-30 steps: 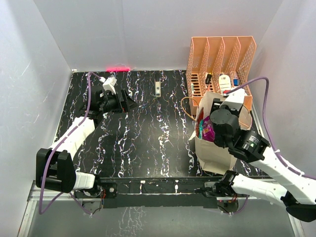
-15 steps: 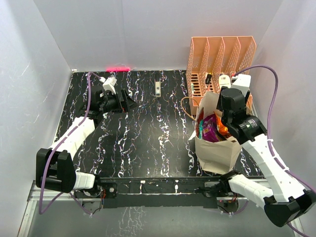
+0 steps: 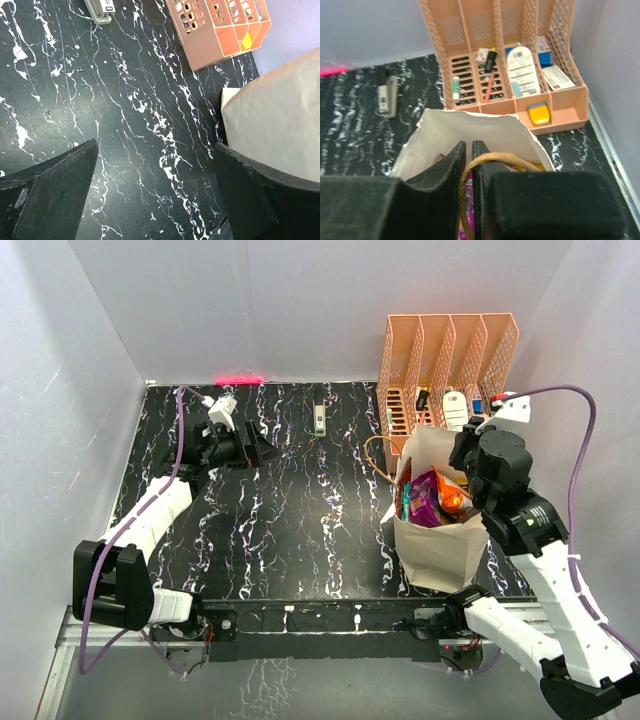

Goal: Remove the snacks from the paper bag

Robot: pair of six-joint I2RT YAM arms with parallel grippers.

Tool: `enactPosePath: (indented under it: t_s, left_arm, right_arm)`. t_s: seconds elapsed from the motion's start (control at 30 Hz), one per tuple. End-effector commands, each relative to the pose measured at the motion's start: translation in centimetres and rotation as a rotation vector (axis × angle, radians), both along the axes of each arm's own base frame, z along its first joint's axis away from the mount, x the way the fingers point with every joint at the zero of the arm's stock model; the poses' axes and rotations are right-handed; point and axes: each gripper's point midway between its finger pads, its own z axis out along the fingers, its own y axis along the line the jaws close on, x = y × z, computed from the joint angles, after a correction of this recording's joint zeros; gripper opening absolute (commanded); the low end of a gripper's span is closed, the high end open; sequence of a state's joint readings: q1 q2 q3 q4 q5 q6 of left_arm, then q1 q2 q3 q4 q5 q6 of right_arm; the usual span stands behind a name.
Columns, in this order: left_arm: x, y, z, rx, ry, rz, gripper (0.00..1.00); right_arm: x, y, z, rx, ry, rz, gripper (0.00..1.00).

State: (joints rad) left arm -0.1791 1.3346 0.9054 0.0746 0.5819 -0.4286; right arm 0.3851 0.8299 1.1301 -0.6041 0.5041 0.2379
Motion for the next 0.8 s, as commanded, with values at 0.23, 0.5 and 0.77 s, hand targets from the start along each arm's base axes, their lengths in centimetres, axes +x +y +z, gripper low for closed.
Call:
enactPosePath:
  t_s: [0.23, 0.5, 0.77]
  left_arm:
    - [0.4, -0.6, 2.3, -0.021, -0.062, -0.025, 0.97]
    - [0.0, -0.4, 3.5, -0.044, -0.046, 0.009, 0.97]
    - [-5.3, -1.4, 7.9, -0.35, 0.04, 0.042, 0.97]
  right_arm:
    - [-1.8, 7.9, 9.6, 0.16, -0.285, 0.471, 0.07]
    - [-2.3, 15.3, 10.2, 0.373, -0.275, 0.834, 0.07]
    - [-2.7, 17.8, 9.5, 0.44, -0.211, 0.974, 0.07]
